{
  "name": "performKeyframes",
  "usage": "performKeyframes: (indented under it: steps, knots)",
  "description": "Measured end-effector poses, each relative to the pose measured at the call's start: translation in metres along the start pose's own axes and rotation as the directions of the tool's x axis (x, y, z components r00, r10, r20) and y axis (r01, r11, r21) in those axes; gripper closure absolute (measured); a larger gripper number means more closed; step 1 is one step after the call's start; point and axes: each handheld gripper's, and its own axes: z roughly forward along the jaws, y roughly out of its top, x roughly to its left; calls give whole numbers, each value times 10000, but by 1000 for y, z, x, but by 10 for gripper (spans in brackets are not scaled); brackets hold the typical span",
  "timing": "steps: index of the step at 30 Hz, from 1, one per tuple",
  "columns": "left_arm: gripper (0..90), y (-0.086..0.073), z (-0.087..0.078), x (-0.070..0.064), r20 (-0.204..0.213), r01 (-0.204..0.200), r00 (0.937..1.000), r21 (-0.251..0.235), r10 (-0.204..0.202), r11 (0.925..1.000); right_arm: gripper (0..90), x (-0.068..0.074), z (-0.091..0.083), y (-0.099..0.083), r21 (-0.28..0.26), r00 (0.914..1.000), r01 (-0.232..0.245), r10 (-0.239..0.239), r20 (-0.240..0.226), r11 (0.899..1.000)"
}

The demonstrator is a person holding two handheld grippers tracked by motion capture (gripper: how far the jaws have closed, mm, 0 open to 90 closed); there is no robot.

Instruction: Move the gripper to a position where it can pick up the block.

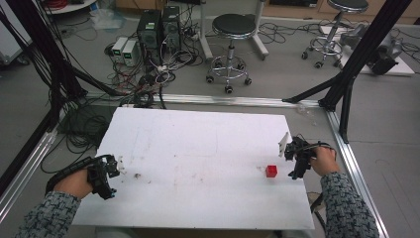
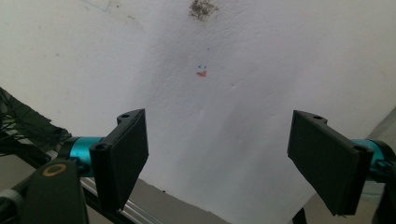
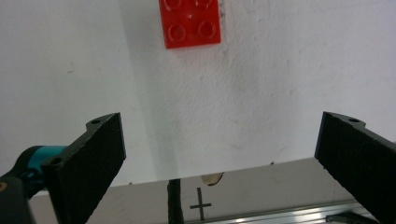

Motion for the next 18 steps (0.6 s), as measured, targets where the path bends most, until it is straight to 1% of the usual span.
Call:
performKeyframes:
  steps: [4,7,9,10,11,13,14,16,18]
  knots:
    - [207,0,0,0,-19,38,10000,-34,-38,10000,10,-2,5,13,-16,9990,448,-448,-29,9990]
    - [207,0,-1,-1,-51,27,10000,-74,-28,10000,10,-2,9,23,-54,9968,753,-754,-249,9971]
    - [207,1,-2,-2,-35,25,10000,-107,-25,9999,10,-3,11,28,-37,9968,772,-773,-216,9970]
    - [207,1,-3,-2,-26,-27,10000,-109,27,9999,10,-3,13,30,-110,9961,835,-838,-285,9964]
    - [207,1,-4,-3,-6,-3,10000,-176,3,9998,10,-3,14,32,-164,9956,890,-894,-294,9959]
    - [207,2,-5,-4,16,-92,10000,-214,92,9997,10,-2,17,35,-214,9947,975,-981,-300,9950]
    - [207,2,-6,-5,14,-40,10000,-259,41,9997,10,-2,19,36,-231,9943,995,-1003,-366,9948]
    - [207,2,-6,-5,-23,-88,10000,-234,87,9997,10,-1,21,37,-249,9939,1023,-1032,-394,9944]
    - [207,2,-7,-4,-61,-54,10000,-220,53,9997,10,0,24,39,-265,9930,1095,-1106,-417,9936]
